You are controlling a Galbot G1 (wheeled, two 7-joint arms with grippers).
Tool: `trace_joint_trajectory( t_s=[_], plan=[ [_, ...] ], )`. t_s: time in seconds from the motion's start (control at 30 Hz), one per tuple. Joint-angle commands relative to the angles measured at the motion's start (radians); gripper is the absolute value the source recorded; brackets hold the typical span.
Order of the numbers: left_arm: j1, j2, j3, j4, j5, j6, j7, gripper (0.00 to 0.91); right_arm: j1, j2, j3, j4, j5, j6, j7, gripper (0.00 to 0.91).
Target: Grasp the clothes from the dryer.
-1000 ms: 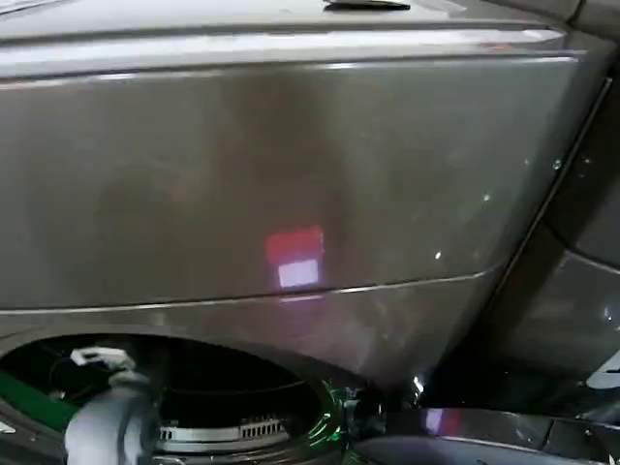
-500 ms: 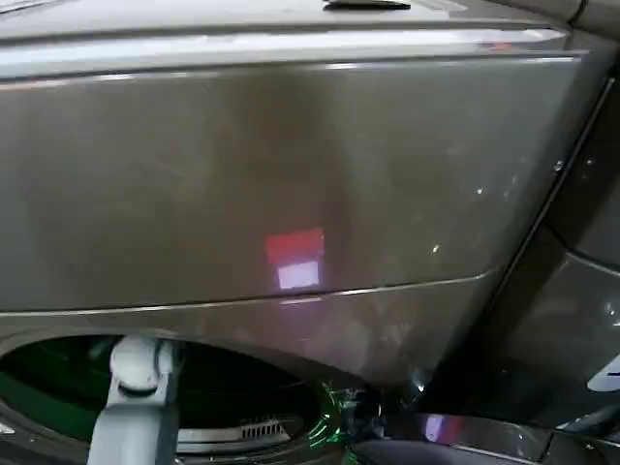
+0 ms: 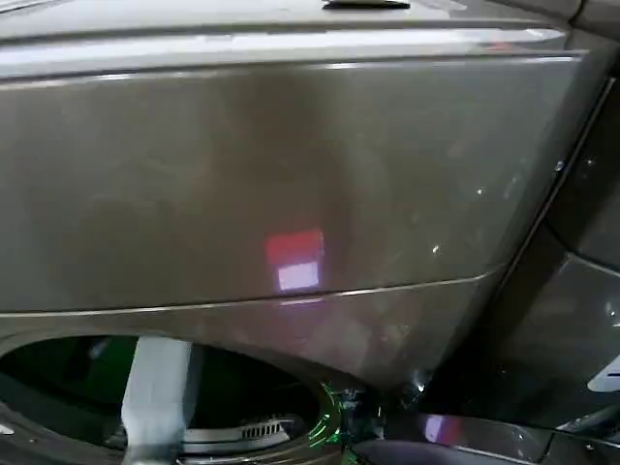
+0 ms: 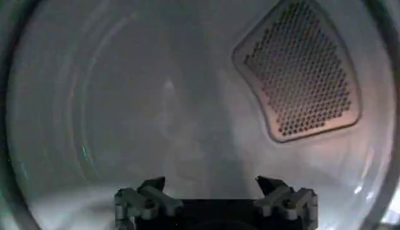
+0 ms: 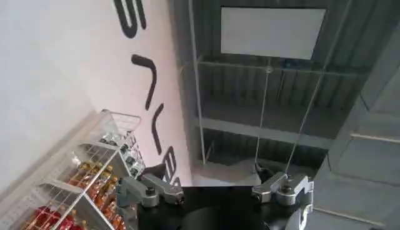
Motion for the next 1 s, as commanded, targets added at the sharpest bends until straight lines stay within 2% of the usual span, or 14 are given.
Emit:
trace_joint_trajectory(
  t_s=[0.03, 0.17, 0.3, 0.4, 0.77, 1.0],
  plan=[
    [-0.177, 0.023, 0.093, 0.269, 0.142, 0.094, 0.228, 0.907, 0.001, 0.003, 0.0, -0.002, 0.0, 0.001, -0.001, 0.907],
    [-0.246, 0.041, 0.143, 0.332, 0.234, 0.126, 0.343, 0.907, 0.007, 0.003, -0.003, -0.001, -0.001, 0.002, -0.001, 0.907],
    [-0.288, 0.06, 0.194, 0.399, 0.456, 0.058, 0.487, 0.907, 0.016, 0.006, -0.013, 0.005, -0.002, 0.001, 0.0, 0.907],
    [-0.318, 0.07, 0.217, 0.463, 0.533, 0.022, 0.554, 0.907, 0.018, 0.007, -0.015, 0.005, -0.003, 0.002, 0.0, 0.907],
    [-0.378, 0.075, 0.288, 0.63, 0.939, -0.172, 0.605, 0.907, 0.021, 0.01, -0.018, 0.008, -0.004, 0.002, 0.0, 0.907],
    [-0.411, 0.056, 0.304, 0.68, 1.052, -0.209, 0.602, 0.907, 0.026, 0.016, -0.024, 0.014, -0.005, 0.003, 0.0, 0.907]
  ],
)
